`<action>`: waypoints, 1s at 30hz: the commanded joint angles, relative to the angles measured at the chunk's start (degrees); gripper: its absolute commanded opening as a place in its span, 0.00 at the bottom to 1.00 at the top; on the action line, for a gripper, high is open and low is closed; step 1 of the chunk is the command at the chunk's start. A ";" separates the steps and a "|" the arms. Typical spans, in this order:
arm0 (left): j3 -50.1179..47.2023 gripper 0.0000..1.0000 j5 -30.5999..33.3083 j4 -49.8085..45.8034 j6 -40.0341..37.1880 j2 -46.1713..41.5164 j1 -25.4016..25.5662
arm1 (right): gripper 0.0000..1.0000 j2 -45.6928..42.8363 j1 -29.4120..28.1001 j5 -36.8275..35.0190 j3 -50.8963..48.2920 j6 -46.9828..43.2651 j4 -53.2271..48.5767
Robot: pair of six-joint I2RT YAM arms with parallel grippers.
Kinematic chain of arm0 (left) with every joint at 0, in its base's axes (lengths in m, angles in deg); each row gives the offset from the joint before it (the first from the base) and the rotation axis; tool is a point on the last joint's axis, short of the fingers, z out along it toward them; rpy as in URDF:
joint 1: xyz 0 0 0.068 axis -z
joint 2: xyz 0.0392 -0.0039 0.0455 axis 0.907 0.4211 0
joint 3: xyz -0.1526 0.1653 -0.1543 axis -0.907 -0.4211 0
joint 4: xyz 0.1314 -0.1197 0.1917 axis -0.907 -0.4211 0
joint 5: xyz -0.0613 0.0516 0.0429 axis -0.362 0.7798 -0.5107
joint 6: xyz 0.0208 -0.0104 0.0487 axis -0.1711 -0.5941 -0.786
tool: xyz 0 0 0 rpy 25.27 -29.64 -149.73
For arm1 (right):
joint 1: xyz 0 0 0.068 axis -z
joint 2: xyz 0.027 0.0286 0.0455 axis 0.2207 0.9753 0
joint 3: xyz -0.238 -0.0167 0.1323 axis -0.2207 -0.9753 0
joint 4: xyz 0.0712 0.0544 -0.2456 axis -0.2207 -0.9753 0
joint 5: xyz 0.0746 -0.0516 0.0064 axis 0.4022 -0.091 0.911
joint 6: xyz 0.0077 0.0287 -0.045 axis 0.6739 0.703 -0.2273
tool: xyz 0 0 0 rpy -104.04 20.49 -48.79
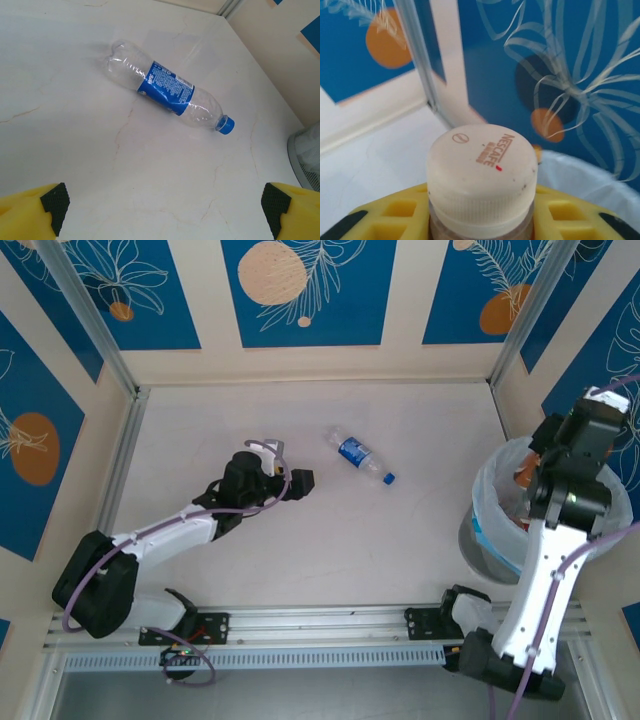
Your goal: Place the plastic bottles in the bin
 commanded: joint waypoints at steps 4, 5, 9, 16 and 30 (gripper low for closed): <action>-0.06 1.00 1.19 -0.47 -2.10 -2.15 0.24 | 0.80 4.31 -0.75 -0.15 1.71 5.79 -4.28; -0.27 1.00 1.54 -0.67 -2.20 -2.34 0.20 | 0.82 4.35 -1.45 -2.01 2.95 5.61 -5.19; -0.41 1.00 2.89 -0.76 -1.52 -2.56 0.22 | 0.96 4.40 -9.96 -9.31 7.75 5.35 -8.62; 1.99 1.00 -5.42 0.90 -2.22 -0.18 0.26 | 0.96 11.06 -33.86 7.66 5.04 -3.22 -4.02; 3.72 1.00 -2.23 -3.77 -1.32 -0.49 0.44 | 1.00 47.48 -41.56 24.90 7.84 -13.32 3.09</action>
